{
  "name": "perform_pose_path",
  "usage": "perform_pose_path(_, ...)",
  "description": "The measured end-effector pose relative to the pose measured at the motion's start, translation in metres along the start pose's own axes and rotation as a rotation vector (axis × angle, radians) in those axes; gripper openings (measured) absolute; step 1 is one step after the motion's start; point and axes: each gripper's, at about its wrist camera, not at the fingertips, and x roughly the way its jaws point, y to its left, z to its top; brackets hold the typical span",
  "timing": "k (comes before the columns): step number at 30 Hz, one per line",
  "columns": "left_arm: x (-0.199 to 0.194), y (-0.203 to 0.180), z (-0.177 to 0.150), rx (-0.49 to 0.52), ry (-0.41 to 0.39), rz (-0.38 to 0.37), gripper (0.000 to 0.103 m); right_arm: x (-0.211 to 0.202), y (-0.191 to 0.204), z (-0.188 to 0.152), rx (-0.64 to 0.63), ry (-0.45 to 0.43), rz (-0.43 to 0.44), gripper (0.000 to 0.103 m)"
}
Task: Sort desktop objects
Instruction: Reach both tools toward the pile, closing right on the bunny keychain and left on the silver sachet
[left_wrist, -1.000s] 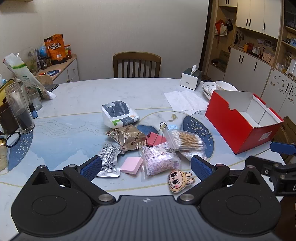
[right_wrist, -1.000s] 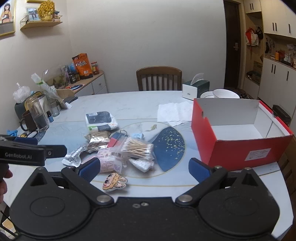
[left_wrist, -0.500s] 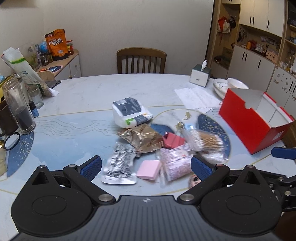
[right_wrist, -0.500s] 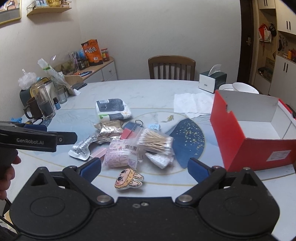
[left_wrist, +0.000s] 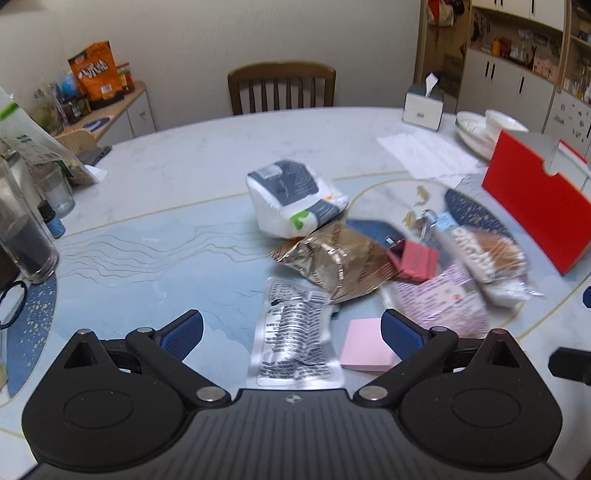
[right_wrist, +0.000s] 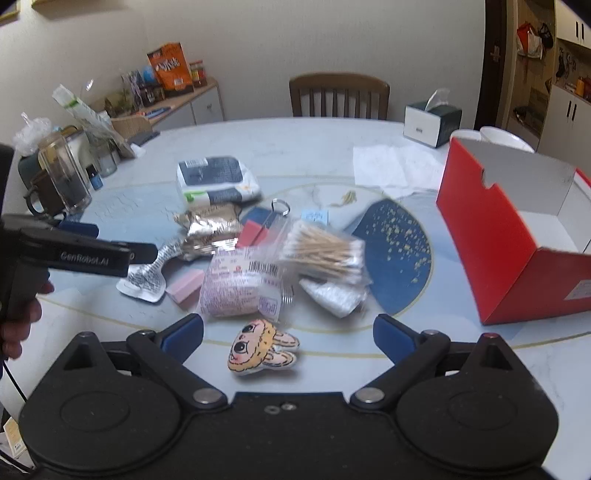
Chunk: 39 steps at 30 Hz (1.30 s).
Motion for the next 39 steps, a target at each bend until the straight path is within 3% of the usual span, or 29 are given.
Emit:
perform_pose_path(12,0.05,0.015,0.003,0.028,0.104,-0.03,0.103,0.037,0.015,-0.008,-0.019,0.099,-0.033,0.094)
perform_pose_path(23,0.065,0.023,0.005,0.02,0.148,-0.071,0.102,0.054,0.024,-0.007,-0.041,0.13,-0.049,0.087)
perform_pose_path(31,0.064,0.025,0.002,0.028,0.148,-0.086,0.093,0.063,0.029,-0.008,-0.054,0.152,-0.052,0.081)
perform_pose_path(33,0.062,0.025,0.002,0.035,0.139,-0.086,0.083,0.065,0.03,-0.008,-0.059,0.162,-0.05,0.073)
perform_pose_path(37,0.058,0.022,0.003,0.056,0.132,-0.091,0.069,0.065,0.032,-0.008,-0.061,0.166,-0.047,0.068)
perform_pose_path(39,0.057,0.022,0.004,0.066,0.134,-0.095,0.061,0.065,0.034,-0.008,-0.068,0.17,-0.046,0.059)
